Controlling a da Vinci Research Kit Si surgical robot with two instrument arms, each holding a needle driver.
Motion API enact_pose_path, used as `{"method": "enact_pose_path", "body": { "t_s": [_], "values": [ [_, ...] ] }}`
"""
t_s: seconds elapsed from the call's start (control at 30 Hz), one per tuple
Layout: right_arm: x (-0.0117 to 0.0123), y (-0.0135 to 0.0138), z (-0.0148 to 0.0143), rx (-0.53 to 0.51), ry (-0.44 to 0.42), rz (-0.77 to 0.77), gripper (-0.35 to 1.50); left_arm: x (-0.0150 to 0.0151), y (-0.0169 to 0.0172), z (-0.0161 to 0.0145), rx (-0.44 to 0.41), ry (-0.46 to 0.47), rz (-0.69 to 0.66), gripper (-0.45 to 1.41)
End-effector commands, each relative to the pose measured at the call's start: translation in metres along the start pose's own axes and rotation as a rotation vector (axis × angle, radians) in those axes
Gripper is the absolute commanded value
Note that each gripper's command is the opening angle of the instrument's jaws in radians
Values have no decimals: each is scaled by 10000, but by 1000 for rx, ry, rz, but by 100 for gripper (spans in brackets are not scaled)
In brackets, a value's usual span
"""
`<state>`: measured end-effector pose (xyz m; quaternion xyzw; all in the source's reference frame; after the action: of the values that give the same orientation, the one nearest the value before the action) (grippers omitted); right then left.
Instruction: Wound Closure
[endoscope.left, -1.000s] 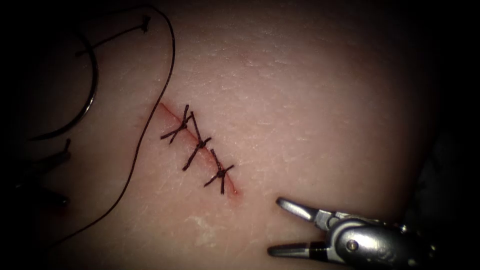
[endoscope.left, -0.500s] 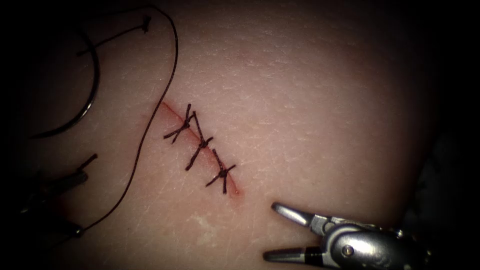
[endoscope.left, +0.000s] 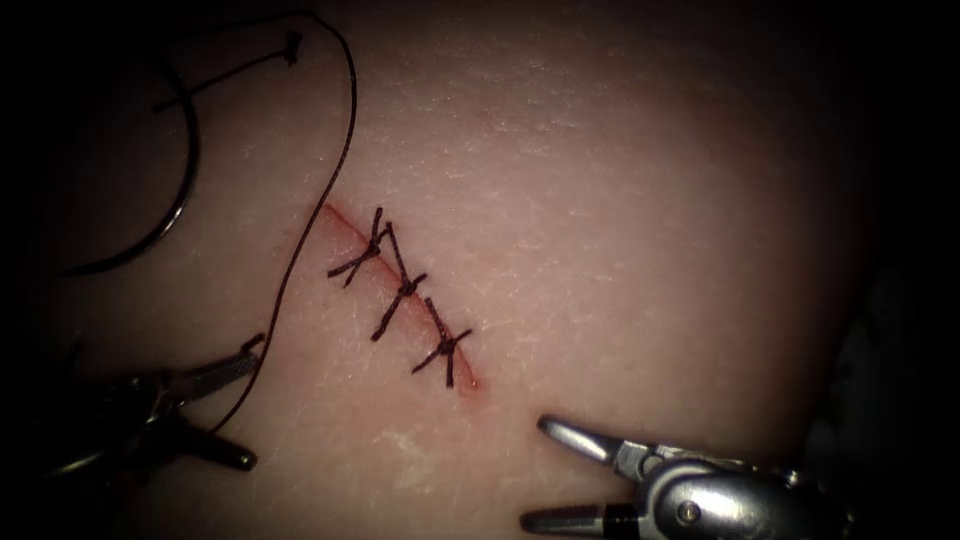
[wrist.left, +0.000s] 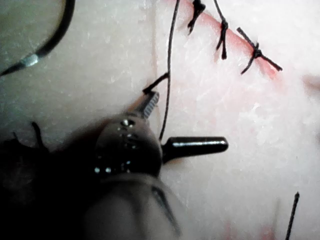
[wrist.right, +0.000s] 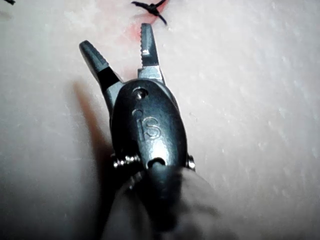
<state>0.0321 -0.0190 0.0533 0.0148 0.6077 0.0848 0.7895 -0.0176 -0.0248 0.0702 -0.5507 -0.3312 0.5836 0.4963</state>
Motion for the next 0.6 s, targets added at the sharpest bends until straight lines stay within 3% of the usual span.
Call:
{"method": "enact_pose_path", "body": {
  "t_s": [0.03,0.23,0.4,0.6],
  "values": [
    [-5,-5,10,3,2,1,135,-17,-12,-2,-1,-7,-26,118],
    [-5,-6,11,0,4,7,135,-43,-24,-37,9,-14,-66,120],
    [-4,-5,13,-2,3,8,135,-57,0,-62,9,-20,-75,120],
    [-3,-7,17,-9,0,9,136,-67,42,-68,5,-24,-66,120]
  ]
}}
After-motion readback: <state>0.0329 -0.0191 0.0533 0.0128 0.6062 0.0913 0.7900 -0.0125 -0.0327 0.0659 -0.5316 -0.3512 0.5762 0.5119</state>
